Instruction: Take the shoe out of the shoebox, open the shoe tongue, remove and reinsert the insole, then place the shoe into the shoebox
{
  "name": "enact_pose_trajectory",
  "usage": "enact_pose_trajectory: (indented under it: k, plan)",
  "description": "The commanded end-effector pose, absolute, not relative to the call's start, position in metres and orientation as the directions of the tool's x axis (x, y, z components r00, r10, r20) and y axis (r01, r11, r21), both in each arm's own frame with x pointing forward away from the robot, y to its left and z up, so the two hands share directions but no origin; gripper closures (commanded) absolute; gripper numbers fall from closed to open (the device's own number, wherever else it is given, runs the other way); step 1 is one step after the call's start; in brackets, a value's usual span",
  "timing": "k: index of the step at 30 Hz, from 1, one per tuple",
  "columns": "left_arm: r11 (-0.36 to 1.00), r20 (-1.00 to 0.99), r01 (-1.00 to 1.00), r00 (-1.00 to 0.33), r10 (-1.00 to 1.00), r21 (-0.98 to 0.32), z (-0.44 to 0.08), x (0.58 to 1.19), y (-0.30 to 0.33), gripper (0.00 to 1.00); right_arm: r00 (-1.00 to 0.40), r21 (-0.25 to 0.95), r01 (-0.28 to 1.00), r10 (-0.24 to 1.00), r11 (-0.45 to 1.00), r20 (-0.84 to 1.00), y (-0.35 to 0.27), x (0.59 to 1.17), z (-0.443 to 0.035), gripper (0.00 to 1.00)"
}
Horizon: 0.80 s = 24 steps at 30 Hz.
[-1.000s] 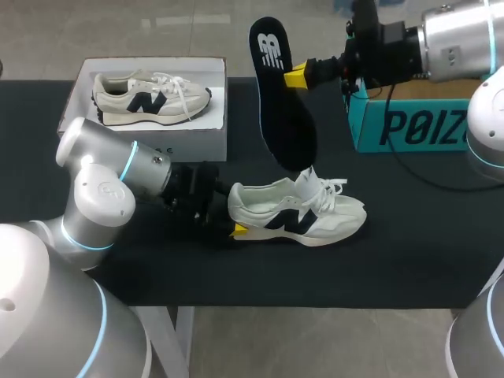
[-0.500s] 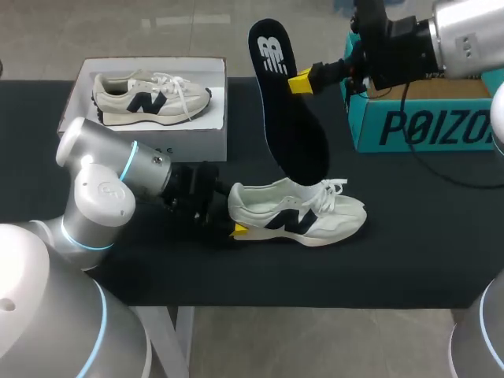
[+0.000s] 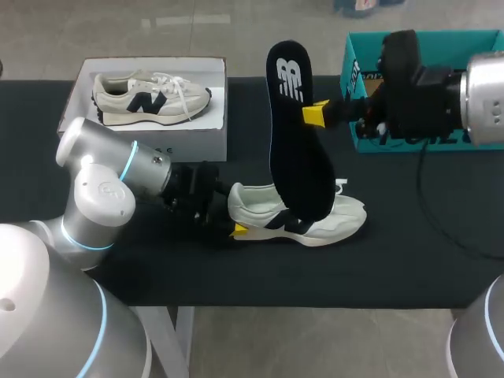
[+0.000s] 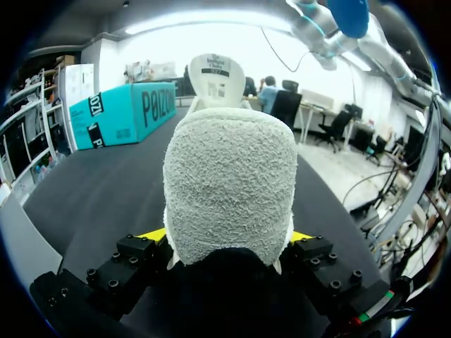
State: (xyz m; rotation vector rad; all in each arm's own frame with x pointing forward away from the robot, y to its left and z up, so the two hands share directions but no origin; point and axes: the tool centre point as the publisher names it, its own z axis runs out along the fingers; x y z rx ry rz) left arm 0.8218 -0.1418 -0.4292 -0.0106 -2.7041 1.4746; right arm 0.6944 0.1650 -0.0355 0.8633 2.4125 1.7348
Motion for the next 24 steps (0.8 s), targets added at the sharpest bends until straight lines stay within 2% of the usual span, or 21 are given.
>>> enact_pose_trajectory:
  k: [1,7,8,9,10,17,22,24]
  plan:
    - [0.543,0.051,-0.024,-0.998,0.035,-0.839,-0.43,0.822,-0.143,1.0,-0.827,0.912,0.381,0.496,0.151,0.264,0.162,0.678,-0.04,1.0]
    - [0.543,0.051,-0.024,-0.998,0.035,-0.839,-0.43,0.822,-0.143,1.0,-0.83,0.911,0.383,0.49,0.154,0.266,0.162,0.678,-0.046,1.0]
    - [0.543,0.051,-0.024,-0.998,0.035,-0.839,-0.43,0.822,-0.143,0.72,-0.829,0.91,0.385,0.491,0.153,0.268,0.161,0.678,-0.048,1.0]
    - [0.557,0.052,-0.02,-0.998,0.041,-0.83,-0.427,0.822,-0.141,0.28,-0.828,0.91,0.386,0.491,0.151,0.27,0.161,0.677,-0.049,1.0]
    - [0.577,0.048,-0.021,-0.998,0.031,-0.817,-0.424,0.821,-0.139,0.0,-0.828,0.91,0.387,0.491,0.15,0.271,0.161,0.677,-0.05,1.0]
    - [0.749,0.022,-0.045,-0.999,-0.041,-0.661,-0.411,0.819,-0.123,0.0,-0.815,0.903,0.408,0.497,0.131,0.296,0.158,0.669,-0.058,1.0]
    - [0.874,-0.01,-0.057,-0.998,-0.07,-0.482,-0.405,0.817,-0.117,0.0,-0.812,0.897,0.421,0.496,0.135,0.307,0.155,0.665,-0.06,1.0]
    - [0.874,-0.01,-0.057,-0.998,-0.07,-0.482,-0.405,0.817,-0.117,0.0,-0.81,0.895,0.422,0.503,0.141,0.302,0.152,0.663,-0.059,1.0]
